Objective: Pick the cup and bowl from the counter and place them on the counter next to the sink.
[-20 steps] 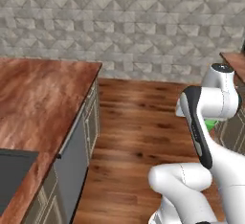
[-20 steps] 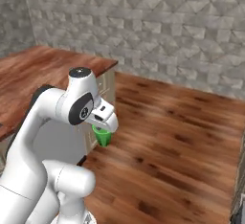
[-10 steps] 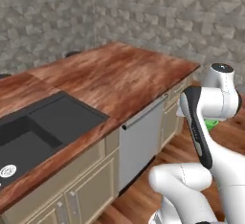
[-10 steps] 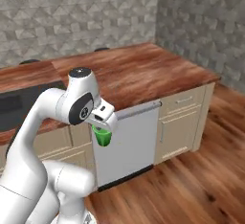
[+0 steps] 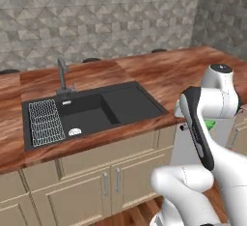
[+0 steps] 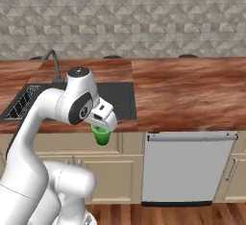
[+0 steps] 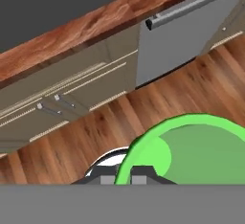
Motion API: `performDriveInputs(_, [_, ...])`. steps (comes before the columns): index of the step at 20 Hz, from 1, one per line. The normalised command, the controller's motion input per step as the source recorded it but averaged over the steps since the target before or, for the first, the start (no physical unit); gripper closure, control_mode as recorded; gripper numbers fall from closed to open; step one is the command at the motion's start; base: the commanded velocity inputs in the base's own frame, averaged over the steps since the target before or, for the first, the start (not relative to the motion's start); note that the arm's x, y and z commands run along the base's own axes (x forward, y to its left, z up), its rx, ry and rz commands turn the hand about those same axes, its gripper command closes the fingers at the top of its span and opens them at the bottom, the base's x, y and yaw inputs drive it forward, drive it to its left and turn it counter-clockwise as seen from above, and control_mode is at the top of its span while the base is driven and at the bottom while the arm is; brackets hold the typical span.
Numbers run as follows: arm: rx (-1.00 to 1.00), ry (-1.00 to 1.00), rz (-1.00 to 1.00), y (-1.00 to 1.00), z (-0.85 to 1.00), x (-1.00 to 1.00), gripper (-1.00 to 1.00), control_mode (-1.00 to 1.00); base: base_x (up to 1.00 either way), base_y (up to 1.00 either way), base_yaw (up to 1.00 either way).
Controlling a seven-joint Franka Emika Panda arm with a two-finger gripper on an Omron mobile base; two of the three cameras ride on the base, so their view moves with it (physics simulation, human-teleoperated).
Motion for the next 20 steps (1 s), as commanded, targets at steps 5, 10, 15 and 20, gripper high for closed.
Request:
performDriveInputs(5, [0.0,0.0,0.0,0.0,0.0,0.0,1.0,1.0,0.76,0.78,0.03])
performDriveInputs(10, [0.0,0.0,0.0,0.0,0.0,0.0,1.0,1.0,0.29,1.0,0.0])
performDriveInputs(15, [0.0,0.0,0.0,0.0,0.0,0.0,1.0,1.0,0.0,0.9,0.09])
performDriveInputs(20, [0.0,0.0,0.0,0.0,0.0,0.0,1.0,1.0,0.03,0.5,0.17])
